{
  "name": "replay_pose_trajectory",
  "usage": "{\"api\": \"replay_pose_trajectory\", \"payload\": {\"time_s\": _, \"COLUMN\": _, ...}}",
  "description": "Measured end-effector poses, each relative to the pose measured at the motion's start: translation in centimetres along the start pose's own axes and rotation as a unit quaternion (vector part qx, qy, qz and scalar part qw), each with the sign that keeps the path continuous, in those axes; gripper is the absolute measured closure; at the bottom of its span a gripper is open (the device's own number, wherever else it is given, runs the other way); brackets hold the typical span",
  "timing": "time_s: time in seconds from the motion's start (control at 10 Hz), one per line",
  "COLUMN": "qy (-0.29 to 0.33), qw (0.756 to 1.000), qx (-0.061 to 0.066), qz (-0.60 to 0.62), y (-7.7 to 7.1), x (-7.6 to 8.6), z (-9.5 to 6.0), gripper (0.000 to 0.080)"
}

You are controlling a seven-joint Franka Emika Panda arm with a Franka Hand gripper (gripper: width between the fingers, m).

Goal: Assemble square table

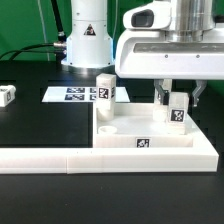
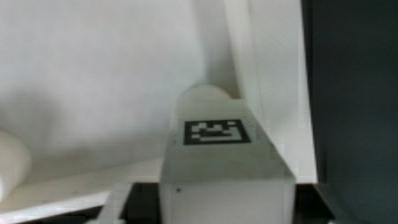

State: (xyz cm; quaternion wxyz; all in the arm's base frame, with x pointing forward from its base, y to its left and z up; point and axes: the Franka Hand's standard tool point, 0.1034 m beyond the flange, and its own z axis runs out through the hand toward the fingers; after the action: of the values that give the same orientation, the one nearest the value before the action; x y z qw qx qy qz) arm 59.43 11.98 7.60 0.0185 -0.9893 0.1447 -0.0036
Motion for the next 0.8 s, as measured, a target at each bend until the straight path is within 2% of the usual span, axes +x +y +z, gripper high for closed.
{"api": "replay_pose_trajectory", "payload": {"time_s": 0.3, "qy": 0.005, "qw": 0.995, "qx": -0.007, "qz": 0.102, "y": 1.0, "x": 0.5, "z": -0.1, "gripper": 0.0507}}
{"api": "replay_pose_trajectory", "payload": {"time_s": 0.4, "qy": 0.007, "qw": 0.99, "qx": -0.015, "qz": 0.141, "y": 1.6, "x": 0.7, "z": -0.1, "gripper": 0.0505}}
{"api": "replay_pose_trajectory", "payload": {"time_s": 0.6, "qy": 0.008, "qw": 0.987, "qx": -0.021, "qz": 0.161, "y": 2.1, "x": 0.8, "z": -0.2, "gripper": 0.0504}}
{"api": "replay_pose_trajectory", "payload": {"time_s": 0.7, "qy": 0.008, "qw": 0.988, "qx": -0.02, "qz": 0.156, "y": 2.0, "x": 0.7, "z": -0.3, "gripper": 0.0429}}
{"api": "replay_pose_trajectory", "payload": {"time_s": 0.8, "qy": 0.007, "qw": 0.991, "qx": -0.018, "qz": 0.133, "y": 1.9, "x": 0.5, "z": -0.6, "gripper": 0.029}}
